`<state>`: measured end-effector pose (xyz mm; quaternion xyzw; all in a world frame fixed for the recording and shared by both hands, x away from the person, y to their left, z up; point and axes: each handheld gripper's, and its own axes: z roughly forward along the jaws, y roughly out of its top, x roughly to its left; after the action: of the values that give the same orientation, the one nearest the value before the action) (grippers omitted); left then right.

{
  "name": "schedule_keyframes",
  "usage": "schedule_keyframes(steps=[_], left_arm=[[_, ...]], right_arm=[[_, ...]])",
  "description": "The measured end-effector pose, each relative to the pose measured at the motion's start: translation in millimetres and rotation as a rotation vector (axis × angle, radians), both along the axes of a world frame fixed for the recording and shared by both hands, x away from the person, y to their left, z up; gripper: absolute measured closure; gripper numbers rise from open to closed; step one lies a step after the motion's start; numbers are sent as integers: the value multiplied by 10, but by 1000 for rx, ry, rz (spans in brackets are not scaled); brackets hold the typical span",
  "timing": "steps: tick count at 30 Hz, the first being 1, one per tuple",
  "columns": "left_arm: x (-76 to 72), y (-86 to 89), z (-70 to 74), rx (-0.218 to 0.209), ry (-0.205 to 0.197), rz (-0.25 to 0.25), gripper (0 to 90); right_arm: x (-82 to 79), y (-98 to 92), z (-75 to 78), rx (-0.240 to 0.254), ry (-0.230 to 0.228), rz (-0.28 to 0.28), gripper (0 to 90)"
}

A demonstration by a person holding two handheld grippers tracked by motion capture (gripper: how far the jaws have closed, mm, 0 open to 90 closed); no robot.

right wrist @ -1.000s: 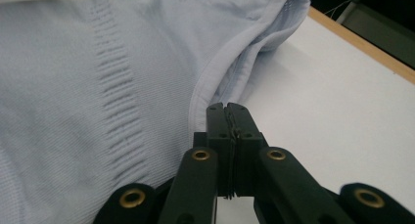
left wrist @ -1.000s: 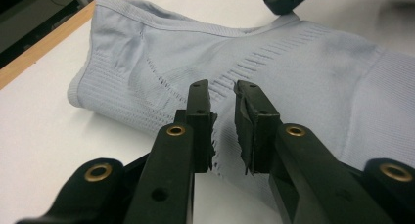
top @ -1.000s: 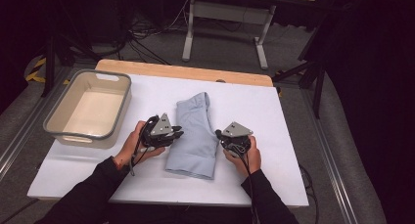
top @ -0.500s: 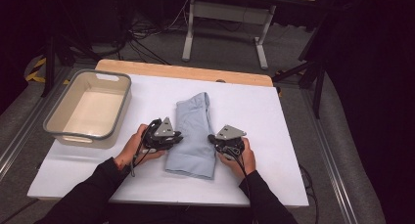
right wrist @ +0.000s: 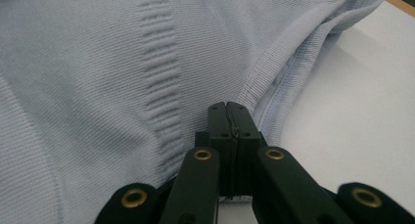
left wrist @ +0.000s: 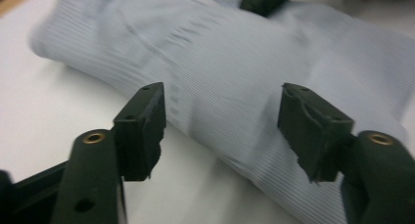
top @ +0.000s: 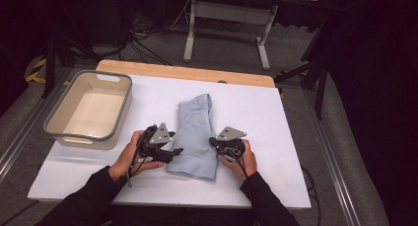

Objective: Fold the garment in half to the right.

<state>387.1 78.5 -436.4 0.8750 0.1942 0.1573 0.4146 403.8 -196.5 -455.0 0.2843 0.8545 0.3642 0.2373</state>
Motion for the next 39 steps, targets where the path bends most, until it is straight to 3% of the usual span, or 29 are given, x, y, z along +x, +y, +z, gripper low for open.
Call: schedule_keyframes(steps=[4, 7, 10, 11, 14, 16, 17, 20, 22, 23, 25, 27, 29, 31, 33, 35, 36, 38, 39], left_arm=[[-116, -43, -120, 44, 19, 12, 235], [-96, -42, -164, 36, 48, 16, 227], [-24, -35, -239, 36, 104, 24, 214], [-24, -35, -239, 36, 104, 24, 220], [32, -16, -268, 8, 155, 13, 228], [58, -7, -274, -2, 178, 1, 244], [66, -2, -266, -1, 177, 3, 242], [108, 34, -186, -35, 149, 16, 237], [129, 37, -175, -46, 155, 20, 236], [172, 32, -176, -54, 164, 22, 243], [211, 14, -197, -72, 199, 8, 284], [231, 5, -210, -75, 215, 5, 325], [269, 2, -239, -95, 264, -4, 399], [290, 14, -261, -106, 293, -20, 486], [279, 15, -245, -87, 282, -38, 543], [264, 6, -235, -78, 273, -44, 556], [246, -5, -218, -60, 257, -51, 583], [235, -7, -204, -45, 248, -55, 599], [226, -13, -197, -40, 241, -57, 647]], right_arm=[[2, -15, -3, 10, 6, 4, 897], [4, -17, -4, 12, 7, 6, 896], [2, -14, -3, 9, 3, 7, 892], [2, -14, -3, 9, 3, 7, 892], [4, -17, 0, 12, 4, 9, 877], [8, -29, 19, 21, 0, 10, 810], [16, -57, 66, 44, -14, 7, 769], [46, -123, 173, 108, -45, -4, 767], [67, -141, 212, 123, -60, -11, 768], [126, -159, 288, 161, -90, -22, 785], [183, -157, 337, 199, -105, -4, 804], [217, -147, 360, 218, -122, 11, 825], [330, -90, 390, 233, -135, 43, 867], [441, -9, 399, 193, -137, 58, 890], [591, 109, 403, 155, -117, 88, 896], [629, 137, 401, 147, -106, 98, 895], [734, 225, 371, 115, -70, 135, 893], [761, 254, 354, 95, -58, 139, 891], [845, 326, 284, 26, -32, 148, 890]])
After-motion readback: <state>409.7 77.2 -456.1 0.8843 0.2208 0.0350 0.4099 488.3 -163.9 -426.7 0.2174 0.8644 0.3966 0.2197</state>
